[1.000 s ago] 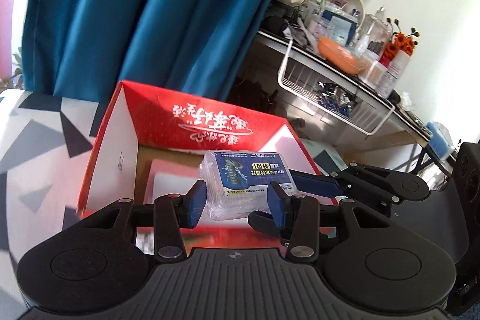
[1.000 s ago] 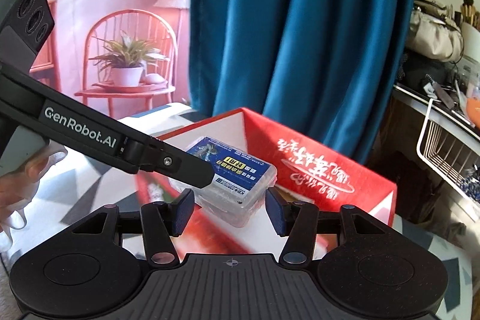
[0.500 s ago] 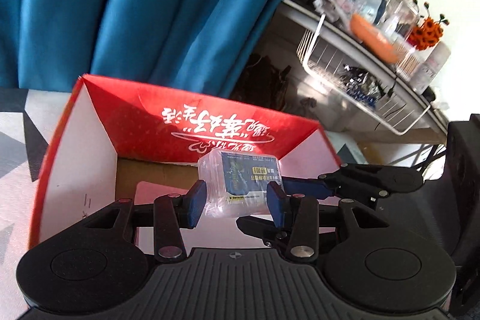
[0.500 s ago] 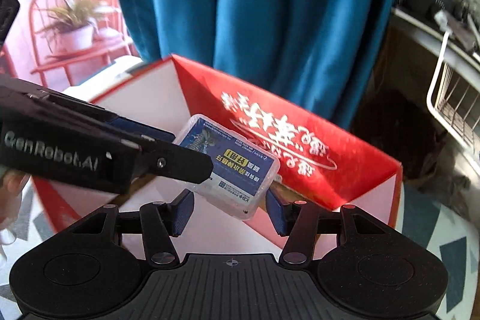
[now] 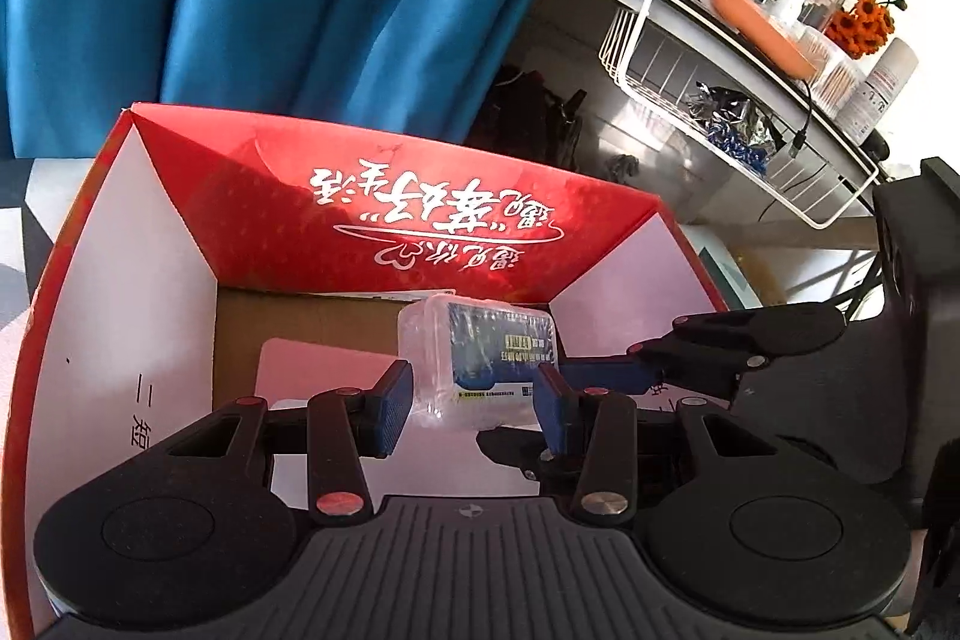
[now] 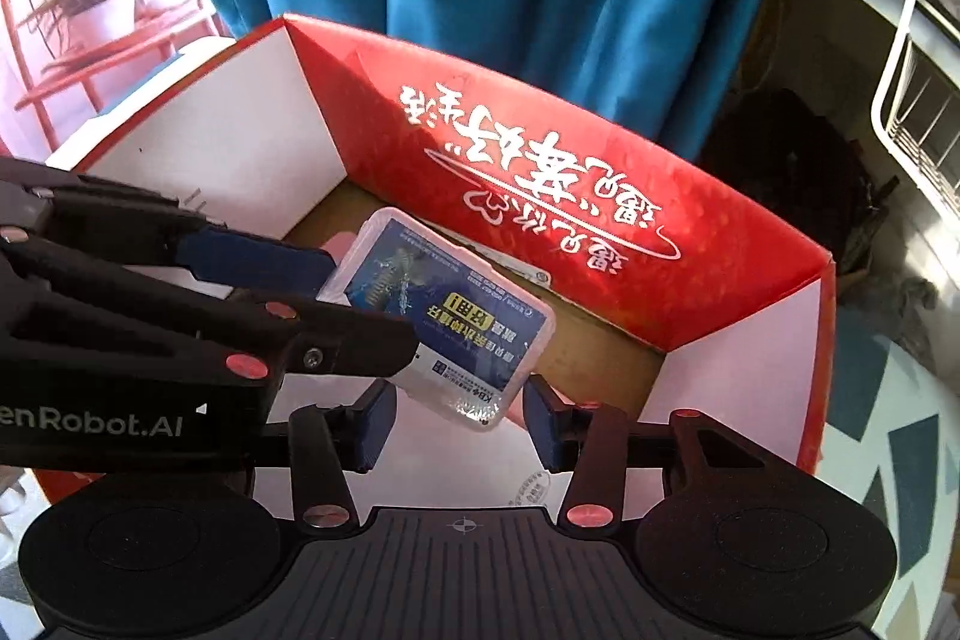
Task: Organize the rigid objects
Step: 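Lower the clear case into the box and open both grippers, then withdraw both grippers from the box toward the checkered pen on the table, then close both grippers on the black-and-pink checkered pen, then lift the checkered pen and lower it into the box onto the white card, then open both grippers and withdraw from the box toward the dark red lipstick, then lower both grippers and close them on the dark red lipstick tube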
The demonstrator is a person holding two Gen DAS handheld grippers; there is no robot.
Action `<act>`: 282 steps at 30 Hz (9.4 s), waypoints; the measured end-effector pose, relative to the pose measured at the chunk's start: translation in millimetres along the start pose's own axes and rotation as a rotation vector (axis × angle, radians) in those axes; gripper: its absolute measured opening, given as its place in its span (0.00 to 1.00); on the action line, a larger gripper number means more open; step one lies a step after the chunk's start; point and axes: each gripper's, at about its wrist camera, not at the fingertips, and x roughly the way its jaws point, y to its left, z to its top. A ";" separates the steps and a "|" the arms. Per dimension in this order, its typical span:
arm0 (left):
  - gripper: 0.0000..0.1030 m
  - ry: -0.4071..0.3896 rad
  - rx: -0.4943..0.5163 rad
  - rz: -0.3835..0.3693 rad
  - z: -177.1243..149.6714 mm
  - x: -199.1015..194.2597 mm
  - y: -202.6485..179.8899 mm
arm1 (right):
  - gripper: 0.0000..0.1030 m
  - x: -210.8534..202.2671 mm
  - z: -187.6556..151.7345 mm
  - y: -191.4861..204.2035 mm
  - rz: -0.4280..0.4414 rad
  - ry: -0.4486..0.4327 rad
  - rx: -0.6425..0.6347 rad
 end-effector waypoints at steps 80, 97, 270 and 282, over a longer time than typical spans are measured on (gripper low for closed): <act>0.61 -0.124 0.001 0.190 -195.0 -145.4 3.7 | 0.57 -107.4 -219.0 84.4 0.012 -0.506 0.204; 0.59 -0.106 -0.026 0.182 -207.0 -137.1 8.6 | 0.50 -70.2 -241.6 95.1 0.082 -0.371 0.200; 1.00 -0.117 0.162 0.259 -209.6 -104.0 -52.8 | 0.88 -70.0 -283.3 52.5 -0.017 -0.368 0.355; 0.99 -0.096 0.135 0.273 -208.1 -97.3 -48.4 | 0.72 -71.5 -286.6 46.2 0.036 -0.397 0.339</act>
